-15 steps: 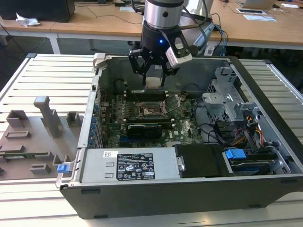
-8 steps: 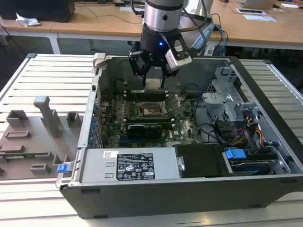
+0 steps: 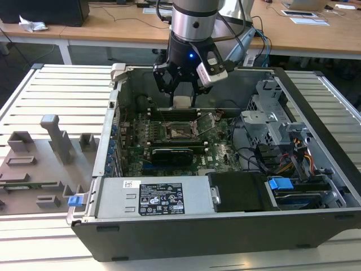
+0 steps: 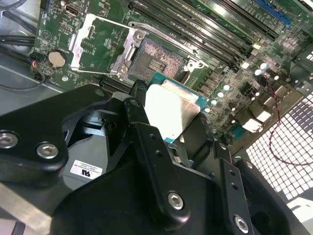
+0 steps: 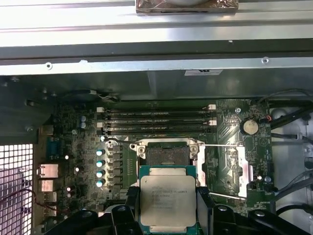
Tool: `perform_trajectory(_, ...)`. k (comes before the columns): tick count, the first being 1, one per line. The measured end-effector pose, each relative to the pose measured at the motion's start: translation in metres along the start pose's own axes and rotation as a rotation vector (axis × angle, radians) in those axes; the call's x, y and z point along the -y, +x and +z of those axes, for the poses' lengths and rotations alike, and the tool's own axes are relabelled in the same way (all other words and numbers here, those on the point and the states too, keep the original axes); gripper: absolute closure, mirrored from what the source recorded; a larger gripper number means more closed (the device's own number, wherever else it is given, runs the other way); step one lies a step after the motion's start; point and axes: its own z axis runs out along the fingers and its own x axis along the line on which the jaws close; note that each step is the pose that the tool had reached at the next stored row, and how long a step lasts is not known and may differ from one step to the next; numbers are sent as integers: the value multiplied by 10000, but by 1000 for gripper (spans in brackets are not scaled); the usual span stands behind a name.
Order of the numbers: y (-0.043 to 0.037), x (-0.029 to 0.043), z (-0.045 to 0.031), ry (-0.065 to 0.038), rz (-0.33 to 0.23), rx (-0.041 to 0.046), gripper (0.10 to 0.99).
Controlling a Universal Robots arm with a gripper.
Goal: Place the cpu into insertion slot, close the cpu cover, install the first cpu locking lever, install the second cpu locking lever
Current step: 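Place the cpu into insertion slot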
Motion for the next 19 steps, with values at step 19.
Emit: perform_trajectory(19,-131,-62,127,144,-16,2,541)
